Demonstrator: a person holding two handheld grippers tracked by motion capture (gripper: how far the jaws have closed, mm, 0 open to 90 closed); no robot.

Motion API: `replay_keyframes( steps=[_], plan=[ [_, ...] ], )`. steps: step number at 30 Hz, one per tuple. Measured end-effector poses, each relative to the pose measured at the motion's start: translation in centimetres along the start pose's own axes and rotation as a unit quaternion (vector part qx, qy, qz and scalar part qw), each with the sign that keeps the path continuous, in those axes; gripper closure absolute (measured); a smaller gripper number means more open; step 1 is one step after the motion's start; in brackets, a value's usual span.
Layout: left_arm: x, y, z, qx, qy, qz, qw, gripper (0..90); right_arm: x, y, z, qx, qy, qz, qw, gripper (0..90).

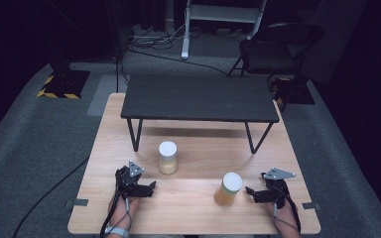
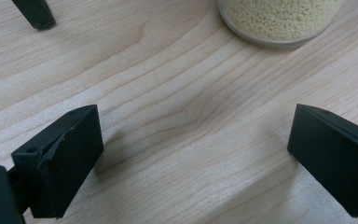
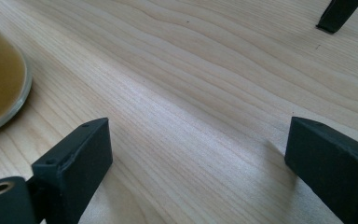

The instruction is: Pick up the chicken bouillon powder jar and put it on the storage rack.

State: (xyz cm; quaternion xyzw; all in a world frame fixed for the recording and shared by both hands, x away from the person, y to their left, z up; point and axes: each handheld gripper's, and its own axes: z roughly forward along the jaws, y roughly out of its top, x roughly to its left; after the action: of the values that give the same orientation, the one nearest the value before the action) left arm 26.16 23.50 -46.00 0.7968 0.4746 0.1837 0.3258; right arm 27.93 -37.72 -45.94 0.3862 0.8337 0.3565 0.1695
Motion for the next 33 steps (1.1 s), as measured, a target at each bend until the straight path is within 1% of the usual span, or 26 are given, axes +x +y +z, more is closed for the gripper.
replay_keyframes(
  steps=[6, 8, 9, 10, 11, 13, 14, 15, 17, 18, 19, 20, 21, 22, 23, 24, 25, 27, 28, 30, 31, 33],
  plan=[
    [-0.1, 0.1, 0.0, 0.001, 0.002, -0.003, 1.0000, 3.2, 0.1, 0.1, 0.1, 0.000, -0.003, 0.003, 1.0000, 7.2],
    [-0.1, 0.3, 0.0, 0.005, 0.001, -0.005, 1.0000, 3.3, 0.1, 0.2, 0.2, 0.000, -0.003, 0.004, 1.0000, 7.2],
    [0.0, 0.2, 0.0, 0.002, -0.003, -0.007, 1.0000, 3.6, 0.1, 0.2, 0.3, -0.001, -0.003, 0.003, 1.0000, 7.3],
    [0.3, 0.1, -0.2, -0.003, -0.014, -0.003, 0.9999, 4.9, 0.1, 0.2, 0.3, -0.001, -0.003, 0.003, 1.0000, 7.2],
    [0.3, 0.0, -0.3, -0.008, -0.015, 0.002, 0.9999, 5.1, 0.0, 0.2, 0.3, -0.001, -0.003, 0.002, 1.0000, 7.3],
    [0.1, -0.2, -1.0, -0.026, -0.016, 0.006, 0.9995, 5.3, 0.0, 0.2, 0.3, -0.001, -0.003, 0.002, 1.0000, 7.3],
    [0.2, -0.4, -1.4, -0.041, -0.022, 0.009, 0.9989, 5.5, 0.0, 0.2, 0.3, -0.001, -0.003, 0.002, 1.0000, 7.3],
    [0.2, -0.4, -1.4, -0.041, -0.022, 0.009, 0.9989, 5.7, 0.0, 0.2, 0.3, -0.001, -0.003, 0.002, 1.0000, 7.2],
    [0.3, -0.7, -2.3, -0.068, -0.028, 0.014, 0.9972, 5.8, 0.1, 0.2, 0.3, -0.001, -0.004, 0.002, 1.0000, 7.3],
    [0.4, -0.8, -2.7, -0.075, -0.029, 0.012, 0.9967, 5.9, 0.1, 0.2, 0.3, -0.001, -0.004, 0.002, 1.0000, 7.2],
    [0.4, -0.8, -2.7, -0.075, -0.029, 0.012, 0.9967, 5.9, 0.1, 0.2, 0.3, -0.001, -0.004, 0.002, 1.0000, 7.2],
    [0.7, -1.3, -3.2, -0.098, -0.034, 0.009, 0.9946, 5.9, 0.1, 0.2, 0.3, -0.001, -0.004, 0.002, 1.0000, 7.3],
    [0.8, -1.5, -3.6, -0.110, -0.036, 0.007, 0.9933, 5.9, 0.1, 0.2, 0.3, -0.001, -0.004, 0.002, 1.0000, 7.2],
    [0.8, -1.5, -3.6, -0.110, -0.036, 0.007, 0.9933, 6.0, 0.1, 0.2, 0.3, -0.001, -0.004, 0.002, 1.0000, 7.3],
    [0.9, -1.7, -3.8, -0.121, -0.036, 0.007, 0.9920, 6.0, 0.1, 0.2, 0.3, -0.001, -0.004, 0.002, 1.0000, 7.3],
    [1.1, -2.0, -4.3, -0.138, -0.039, 0.005, 0.9897, 6.1, 0.1, 0.2, 0.3, -0.001, -0.004, 0.002, 1.0000, 7.3],
    [1.2, -2.2, -4.5, -0.147, -0.040, 0.004, 0.9884, 6.1, 0.1, 0.2, 0.3, -0.001, -0.004, 0.002, 1.0000, 7.3],
    [1.4, -2.4, -4.8, -0.161, -0.043, 0.003, 0.9859, 6.1, 0.1, 0.2, 0.3, -0.001, -0.004, 0.002, 1.0000, 7.3],
    [1.4, -2.4, -4.8, -0.161, -0.043, 0.003, 0.9859, 6.2, 0.1, 0.2, 0.3, -0.001, -0.004, 0.002, 1.0000, 7.2],
    [1.6, -2.6, -5.0, -0.174, -0.046, 0.004, 0.9836, 6.2, 0.1, 0.2, 0.3, -0.001, -0.004, 0.002, 1.0000, 7.3],
    [1.7, -2.6, -5.0, -0.178, -0.049, 0.002, 0.9829, 6.1, 0.1, 0.2, 0.3, -0.001, -0.004, 0.003, 1.0000, 7.2],
    [1.7, -2.5, -4.9, -0.181, -0.049, 0.007, 0.9823, 6.0, 0.1, 0.2, 0.3, -0.001, -0.004, 0.003, 1.0000, 7.2]
  ],
)
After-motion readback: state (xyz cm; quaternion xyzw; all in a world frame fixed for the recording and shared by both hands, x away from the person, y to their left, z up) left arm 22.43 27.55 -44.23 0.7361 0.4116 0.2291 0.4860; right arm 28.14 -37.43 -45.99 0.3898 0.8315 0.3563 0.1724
